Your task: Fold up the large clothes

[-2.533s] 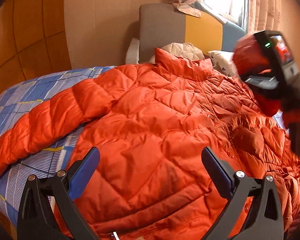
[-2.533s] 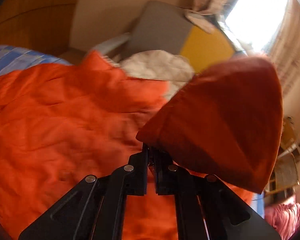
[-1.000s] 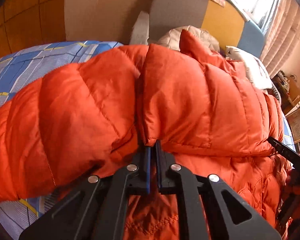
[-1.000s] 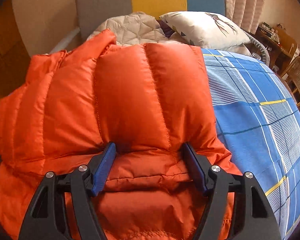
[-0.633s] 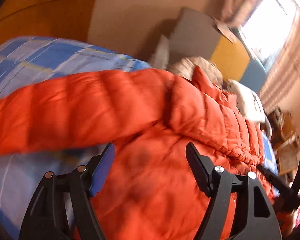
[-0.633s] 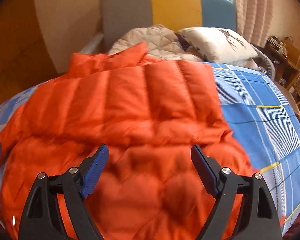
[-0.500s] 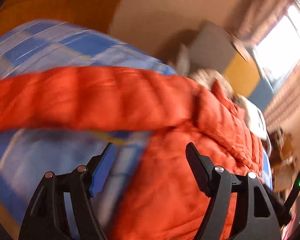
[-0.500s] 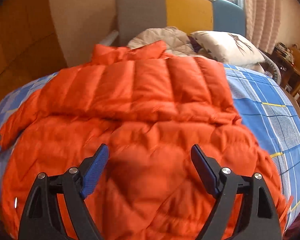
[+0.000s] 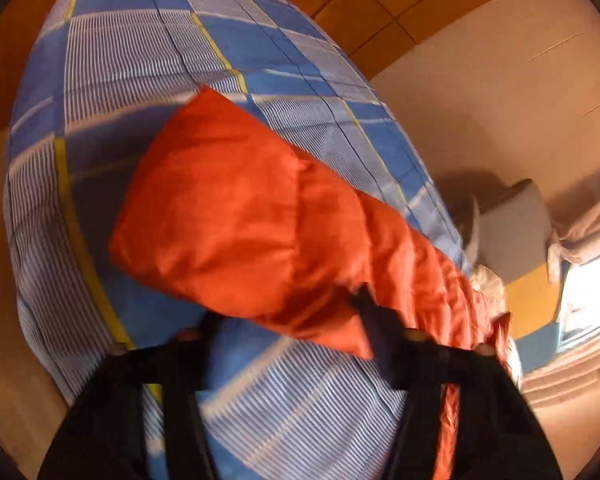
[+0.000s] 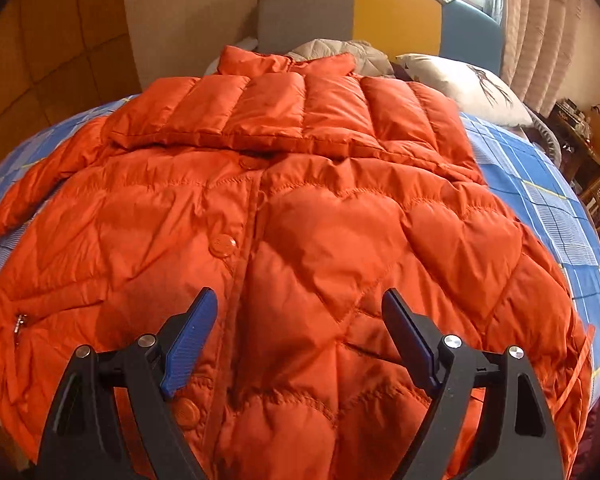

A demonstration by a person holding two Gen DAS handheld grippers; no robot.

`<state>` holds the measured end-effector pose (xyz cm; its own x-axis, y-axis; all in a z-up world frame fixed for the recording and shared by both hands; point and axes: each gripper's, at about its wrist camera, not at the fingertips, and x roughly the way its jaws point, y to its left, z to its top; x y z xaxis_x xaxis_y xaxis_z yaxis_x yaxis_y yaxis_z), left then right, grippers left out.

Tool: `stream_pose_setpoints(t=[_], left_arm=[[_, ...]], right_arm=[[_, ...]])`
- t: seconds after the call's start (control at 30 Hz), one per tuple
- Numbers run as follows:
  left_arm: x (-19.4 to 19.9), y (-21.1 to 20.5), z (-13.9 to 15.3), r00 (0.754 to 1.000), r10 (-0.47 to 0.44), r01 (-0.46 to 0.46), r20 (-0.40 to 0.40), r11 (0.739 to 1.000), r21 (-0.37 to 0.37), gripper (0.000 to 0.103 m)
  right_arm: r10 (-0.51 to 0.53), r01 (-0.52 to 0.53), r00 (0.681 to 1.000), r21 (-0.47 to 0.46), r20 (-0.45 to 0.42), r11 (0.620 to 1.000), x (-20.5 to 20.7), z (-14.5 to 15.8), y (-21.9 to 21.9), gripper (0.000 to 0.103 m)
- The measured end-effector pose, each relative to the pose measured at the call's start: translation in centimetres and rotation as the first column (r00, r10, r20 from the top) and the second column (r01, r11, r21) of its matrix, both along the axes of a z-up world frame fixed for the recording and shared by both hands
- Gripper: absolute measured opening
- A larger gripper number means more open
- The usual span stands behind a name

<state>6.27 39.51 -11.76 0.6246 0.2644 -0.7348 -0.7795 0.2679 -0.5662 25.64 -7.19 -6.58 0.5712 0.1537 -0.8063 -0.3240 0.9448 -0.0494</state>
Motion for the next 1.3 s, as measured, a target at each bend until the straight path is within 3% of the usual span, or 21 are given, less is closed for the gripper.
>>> stream_pose_setpoints(t=[0.03, 0.07, 0.17, 0.23, 0.33, 0.43, 0.57, 0.6, 0.67, 0.7, 0.77, 0.8, 0.9, 1.0, 1.1, 1.3], left_arm=[[0.3, 0.1, 0.1, 1.0, -0.012, 0.012, -0.001, 1.0, 0.017, 0.013], [0.9, 0.0, 0.6, 1.0, -0.03, 0.031, -0.005, 0.998, 0.055, 0.009], [2.9, -1.2, 3.3, 0.994, -0.113, 0.11, 0.005, 0.978, 0.175, 0.007], [4.3, -2.5, 5.7, 0.982, -0.187, 0.175, 0.022, 0.949, 0.263, 0.007], [7.8, -6.4, 9.6, 0.93, -0.362, 0.312, 0.065, 0.871, 0.38, 0.007], [11.8, -11.8, 12.6, 0.83, -0.551, 0.453, 0.086, 0.757, 0.471, 0.007], [16.7, -19.8, 14.0, 0.639, -0.767, 0.633, 0.052, 0.563, 0.532, 0.007], [17.8, -22.0, 13.8, 0.582, -0.813, 0.674, 0.029, 0.502, 0.542, 0.009], [19.3, -25.0, 13.2, 0.511, -0.859, 0.725, -0.017, 0.42, 0.545, 0.025], [20.1, -26.8, 12.4, 0.46, -0.887, 0.76, -0.043, 0.369, 0.534, 0.031], [20.4, -29.0, 11.2, 0.407, -0.911, 0.797, -0.062, 0.321, 0.511, 0.056], [20.6, -29.6, 10.5, 0.377, -0.925, 0.817, -0.054, 0.305, 0.489, 0.059], [20.4, -30.1, 8.7, 0.347, -0.936, 0.846, -0.056, 0.287, 0.45, 0.065], [19.4, -29.6, 7.7, 0.357, -0.933, 0.854, -0.048, 0.305, 0.422, 0.074], [17.2, -28.7, 6.2, 0.398, -0.915, 0.851, -0.062, 0.343, 0.398, 0.074], [14.8, -25.4, 3.7, 0.524, -0.838, 0.819, -0.15, 0.449, 0.357, 0.074]], right_arm=[[-0.006, 0.006, 1.0, -0.003, -0.003, 1.0, 0.1, -0.1, -0.3, 0.084], [-0.013, 0.013, 1.0, -0.001, -0.01, 1.0, 0.1, -0.3, -0.6, 0.084], [-0.03, 0.03, 0.999, 0.01, -0.023, 1.0, 0.3, -0.5, -1.1, 0.084], [-0.039, 0.04, 0.999, 0.018, -0.027, 0.999, 0.4, -0.5, -1.4, 0.084], [-0.049, 0.05, 0.998, 0.031, -0.034, 0.998, 0.6, -0.4, -1.5, 0.084], [-0.059, 0.061, 0.997, 0.053, -0.04, 0.997, 0.8, -0.1, -1.9, 0.084], [-0.081, 0.084, 0.996, 0.084, -0.037, 0.993, 1.3, 0.7, -2.9, 0.084], [-0.087, 0.09, 0.996, 0.091, -0.034, 0.992, 1.4, 1.0, -3.2, 0.084], [-0.103, 0.106, 0.994, 0.11, -0.033, 0.988, 1.6, 1.5, -3.9, 0.084], [-0.111, 0.114, 0.993, 0.119, -0.033, 0.986, 1.7, 1.6, -4.2, 0.084], [-0.129, 0.133, 0.991, 0.137, -0.038, 0.981, 2.0, 1.9, -5.1, 0.084], [-0.135, 0.14, 0.99, 0.146, -0.043, 0.979, 2.2, 2.0, -5.3, 0.084], [-0.147, 0.153, 0.988, 0.171, -0.051, 0.973, 2.8, 2.3, -5.9, 0.082], [-0.127, 0.14, 0.989, 0.222, -0.073, 0.965, 3.5, 2.4, -5.7, 0.074], [-0.086, 0.117, 0.99, 0.313, -0.11, 0.942, 4.5, 2.5, -4.4, 0.069], [0.024, 0.042, 0.987, 0.398, -0.159, 0.916, 7.3, 1.7, 2.3, 0.064]])
